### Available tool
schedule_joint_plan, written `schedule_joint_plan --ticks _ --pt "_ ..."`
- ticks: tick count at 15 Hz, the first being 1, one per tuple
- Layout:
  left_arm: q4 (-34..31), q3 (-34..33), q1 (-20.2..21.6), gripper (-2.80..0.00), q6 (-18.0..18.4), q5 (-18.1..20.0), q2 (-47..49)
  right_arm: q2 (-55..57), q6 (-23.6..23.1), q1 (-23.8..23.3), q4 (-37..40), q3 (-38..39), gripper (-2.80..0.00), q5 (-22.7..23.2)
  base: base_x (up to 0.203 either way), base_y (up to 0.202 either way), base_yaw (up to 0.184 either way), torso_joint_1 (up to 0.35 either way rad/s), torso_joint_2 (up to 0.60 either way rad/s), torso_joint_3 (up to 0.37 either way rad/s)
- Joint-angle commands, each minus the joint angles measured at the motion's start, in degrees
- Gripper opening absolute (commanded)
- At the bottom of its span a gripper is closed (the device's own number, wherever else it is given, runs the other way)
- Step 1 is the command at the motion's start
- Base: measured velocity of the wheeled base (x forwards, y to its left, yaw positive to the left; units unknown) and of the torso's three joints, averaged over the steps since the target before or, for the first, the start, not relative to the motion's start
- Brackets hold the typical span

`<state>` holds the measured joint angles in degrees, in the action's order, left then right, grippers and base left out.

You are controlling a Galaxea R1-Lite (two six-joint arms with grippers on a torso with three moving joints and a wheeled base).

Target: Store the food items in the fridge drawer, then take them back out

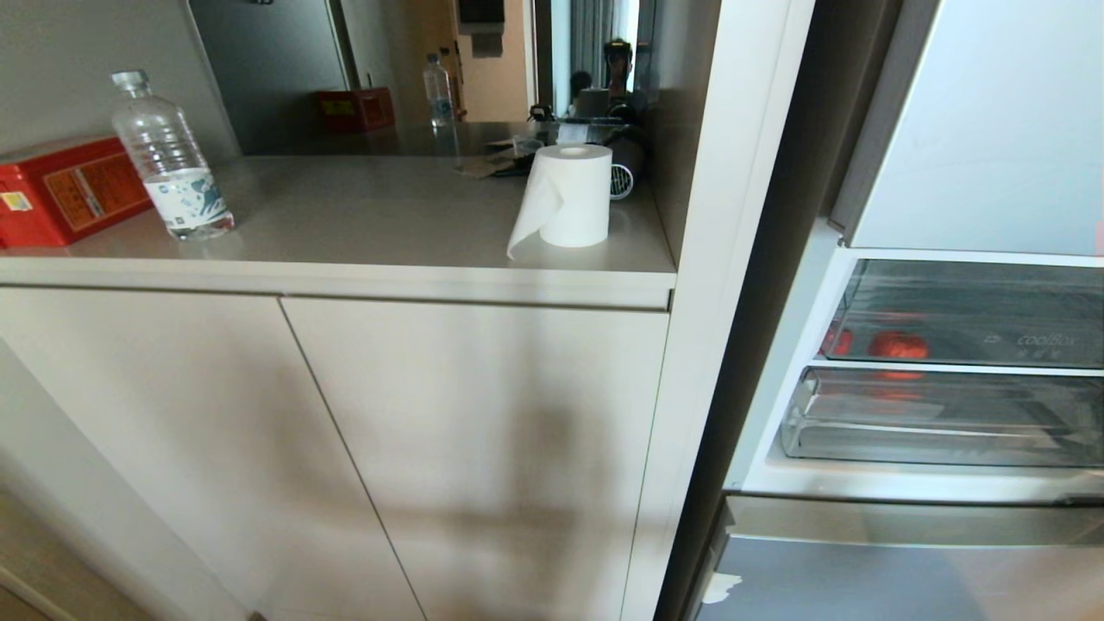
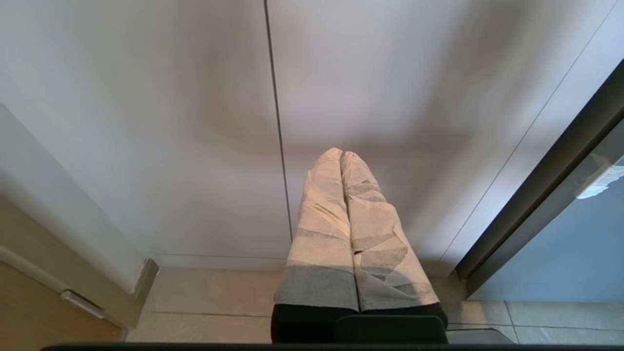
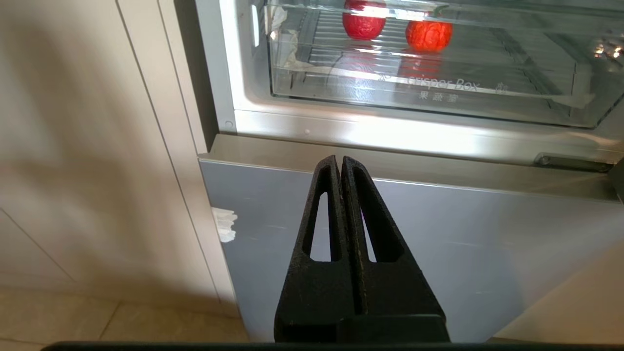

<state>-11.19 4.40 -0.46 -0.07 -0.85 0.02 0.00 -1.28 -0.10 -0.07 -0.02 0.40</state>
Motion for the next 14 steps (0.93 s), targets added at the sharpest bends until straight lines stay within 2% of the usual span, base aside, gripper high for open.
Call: schedule_joint_plan --ticks 1,4,8,11,14 --pt "-0.1 0.0 0.0 -2.80 0.0 0.0 0.0 0.1 0.7 0.0 -0.3 -1.3 -2.80 0.2 0.000 0.000 0.000 0.000 0.00 0.000" --pt "-0.1 0.0 0.0 -2.80 0.0 0.0 0.0 7.1 1.7 0.1 1.7 -9.3 -2.80 1.0 0.000 0.000 0.000 0.000 0.00 0.000" --pt "-0.1 0.0 0.0 -2.80 0.0 0.0 0.0 33.6 2.9 0.2 1.4 -17.2 -2.80 6.5 0.000 0.000 0.000 0.000 0.00 0.000" --pt "-0.1 0.0 0.0 -2.80 0.0 0.0 0.0 57.4 3.4 0.2 -6.8 -19.3 -2.80 6.8 0.000 0.000 0.000 0.000 0.00 0.000" --pt "-0.1 0.0 0.0 -2.80 0.0 0.0 0.0 75.5 3.7 0.2 -21.9 -18.6 -2.80 5.2 0.000 0.000 0.000 0.000 0.00 0.000"
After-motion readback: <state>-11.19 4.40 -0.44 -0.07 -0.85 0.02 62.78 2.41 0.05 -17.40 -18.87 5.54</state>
